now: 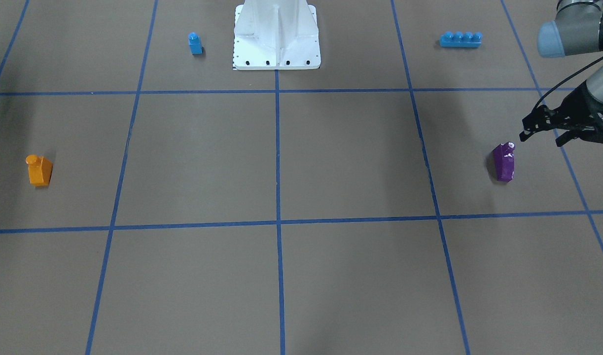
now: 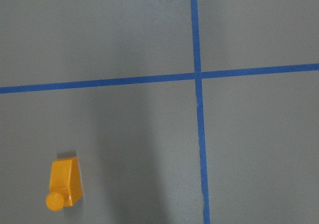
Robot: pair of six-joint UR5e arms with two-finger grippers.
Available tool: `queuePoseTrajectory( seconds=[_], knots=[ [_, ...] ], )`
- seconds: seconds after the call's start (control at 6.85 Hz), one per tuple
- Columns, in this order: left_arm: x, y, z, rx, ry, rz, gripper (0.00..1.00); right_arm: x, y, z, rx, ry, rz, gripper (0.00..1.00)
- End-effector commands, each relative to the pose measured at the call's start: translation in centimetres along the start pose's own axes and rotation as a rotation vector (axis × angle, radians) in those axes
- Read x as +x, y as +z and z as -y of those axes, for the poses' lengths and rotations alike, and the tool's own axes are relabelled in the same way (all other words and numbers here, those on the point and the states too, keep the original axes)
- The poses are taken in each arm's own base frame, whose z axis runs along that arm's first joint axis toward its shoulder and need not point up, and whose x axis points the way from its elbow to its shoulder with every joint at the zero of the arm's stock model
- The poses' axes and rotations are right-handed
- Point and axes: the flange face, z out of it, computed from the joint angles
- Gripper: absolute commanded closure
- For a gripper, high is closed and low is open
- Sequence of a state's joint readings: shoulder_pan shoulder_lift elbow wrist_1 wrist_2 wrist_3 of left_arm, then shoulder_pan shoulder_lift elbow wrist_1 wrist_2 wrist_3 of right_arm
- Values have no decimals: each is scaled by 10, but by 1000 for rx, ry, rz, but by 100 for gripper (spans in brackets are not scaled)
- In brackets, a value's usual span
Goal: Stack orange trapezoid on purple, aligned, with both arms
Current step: 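Lower the left gripper onto the purple trapezoid block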
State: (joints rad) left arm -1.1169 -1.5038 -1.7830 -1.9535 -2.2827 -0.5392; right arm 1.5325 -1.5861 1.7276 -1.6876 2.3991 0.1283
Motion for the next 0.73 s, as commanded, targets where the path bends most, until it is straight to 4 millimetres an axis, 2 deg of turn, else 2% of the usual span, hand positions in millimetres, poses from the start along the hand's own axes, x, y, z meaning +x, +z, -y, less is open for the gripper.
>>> queuePoseTrajectory(
  seconds=[0.0,0.29,0.58],
  knots=[
    [18,39,-26,21,-2,50,0,-2,-1,1,4,-4,1,0],
    [10,68,-36,14,11,82,0,-1,-1,1,3,-3,2,0],
    [0,90,-37,16,26,77,0,-1,0,1,2,-2,2,0]
  ],
)
